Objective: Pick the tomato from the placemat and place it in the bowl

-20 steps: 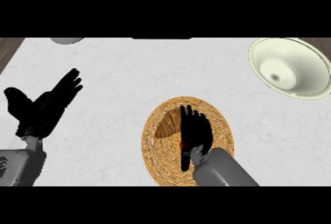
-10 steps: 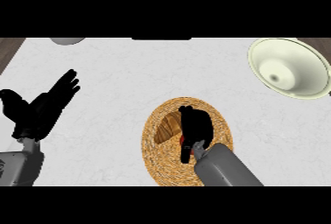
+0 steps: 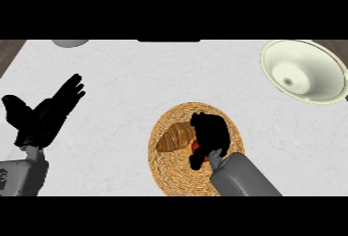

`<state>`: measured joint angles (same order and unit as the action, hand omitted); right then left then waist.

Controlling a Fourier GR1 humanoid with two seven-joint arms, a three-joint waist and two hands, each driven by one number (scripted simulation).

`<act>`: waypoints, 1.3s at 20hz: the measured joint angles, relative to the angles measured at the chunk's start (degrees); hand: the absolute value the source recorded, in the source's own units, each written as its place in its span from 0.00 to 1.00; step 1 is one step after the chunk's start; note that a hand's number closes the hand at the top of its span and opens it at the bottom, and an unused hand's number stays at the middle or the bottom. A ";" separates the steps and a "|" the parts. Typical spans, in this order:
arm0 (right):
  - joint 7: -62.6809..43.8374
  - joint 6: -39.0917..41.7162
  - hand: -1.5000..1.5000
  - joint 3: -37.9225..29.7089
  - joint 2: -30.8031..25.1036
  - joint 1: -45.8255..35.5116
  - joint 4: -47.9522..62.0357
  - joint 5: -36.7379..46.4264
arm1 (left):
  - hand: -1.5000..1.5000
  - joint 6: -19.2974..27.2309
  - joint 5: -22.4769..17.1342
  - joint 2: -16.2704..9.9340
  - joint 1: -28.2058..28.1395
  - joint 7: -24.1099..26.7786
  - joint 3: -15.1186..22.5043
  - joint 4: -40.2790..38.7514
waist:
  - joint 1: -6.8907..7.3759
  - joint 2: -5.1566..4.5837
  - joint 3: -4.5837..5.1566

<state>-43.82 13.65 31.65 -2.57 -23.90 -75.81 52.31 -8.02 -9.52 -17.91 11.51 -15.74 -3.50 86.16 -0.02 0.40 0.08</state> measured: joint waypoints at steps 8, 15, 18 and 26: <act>19.51 -0.20 1.00 -18.90 -27.67 10.51 -1.39 -10.38 | 0.50 1.22 -0.46 -0.58 -2.83 0.47 -2.52 0.51 | -4.77 0.02 -0.34; 45.84 0.24 1.00 -36.11 -47.10 17.52 6.98 -21.24 | 0.50 0.14 -0.98 -0.66 -3.63 0.46 -2.27 1.77 | -3.35 -0.16 -0.30; 55.45 1.03 1.00 -41.93 -52.72 19.41 11.23 -24.32 | 0.50 -0.27 -1.39 -0.89 -2.51 -1.03 -2.21 2.19 | -2.23 -0.23 -0.22; 64.86 6.54 1.00 -53.37 -63.54 23.23 11.67 -28.40 | 0.50 -0.66 -0.49 -0.10 -1.03 -1.07 -1.94 1.59 | -1.05 -0.23 -0.06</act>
<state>21.04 20.19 -21.71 -66.11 -0.66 -64.13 23.91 -8.68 -10.01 -18.01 10.48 -16.82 -5.45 87.74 -1.06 0.17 0.02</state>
